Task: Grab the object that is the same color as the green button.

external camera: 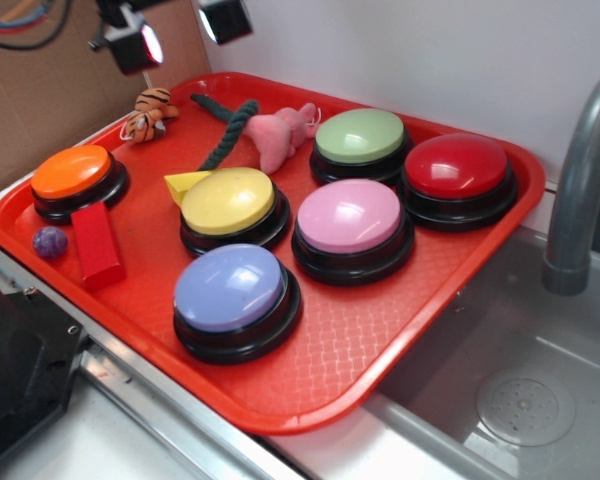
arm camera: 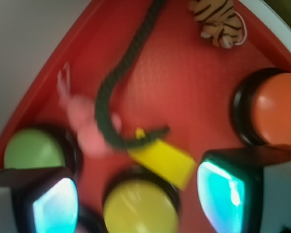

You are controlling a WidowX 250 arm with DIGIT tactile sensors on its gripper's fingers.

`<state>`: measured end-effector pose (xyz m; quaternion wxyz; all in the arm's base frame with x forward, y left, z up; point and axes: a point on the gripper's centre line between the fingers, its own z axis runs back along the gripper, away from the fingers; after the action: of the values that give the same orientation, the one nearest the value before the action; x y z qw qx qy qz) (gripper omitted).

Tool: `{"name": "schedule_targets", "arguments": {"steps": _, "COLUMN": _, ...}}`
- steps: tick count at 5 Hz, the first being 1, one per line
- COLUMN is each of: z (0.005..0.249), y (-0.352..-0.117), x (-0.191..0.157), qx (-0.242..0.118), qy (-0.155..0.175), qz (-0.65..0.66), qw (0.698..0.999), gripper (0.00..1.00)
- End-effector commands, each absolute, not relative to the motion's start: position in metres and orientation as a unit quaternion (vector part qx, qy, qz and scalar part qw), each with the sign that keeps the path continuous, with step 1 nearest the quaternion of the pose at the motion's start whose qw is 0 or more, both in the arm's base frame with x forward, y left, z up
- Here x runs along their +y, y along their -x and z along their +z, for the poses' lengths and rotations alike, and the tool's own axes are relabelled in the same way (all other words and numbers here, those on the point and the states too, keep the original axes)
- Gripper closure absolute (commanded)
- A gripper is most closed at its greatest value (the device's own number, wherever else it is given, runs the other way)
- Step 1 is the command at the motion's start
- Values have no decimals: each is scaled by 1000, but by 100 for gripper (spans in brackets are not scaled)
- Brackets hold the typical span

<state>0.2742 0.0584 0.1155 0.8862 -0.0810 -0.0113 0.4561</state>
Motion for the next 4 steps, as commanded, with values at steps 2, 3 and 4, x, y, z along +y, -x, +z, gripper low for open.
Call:
{"name": "schedule_targets", "arguments": {"steps": 2, "z": 64, "y": -321, "x": 83, "qx": -121, "qy": 60, "qz": 552, "qw": 823, "gripper": 0}}
{"name": "schedule_targets", "arguments": {"steps": 3, "z": 47, "y": -318, "x": 92, "qx": -109, "qy": 60, "qz": 597, "qw": 793, "gripper": 0}}
{"name": "schedule_targets", "arguments": {"steps": 4, "z": 36, "y": -316, "x": 96, "qx": -106, "qy": 61, "qz": 613, "qw": 781, "gripper": 23}}
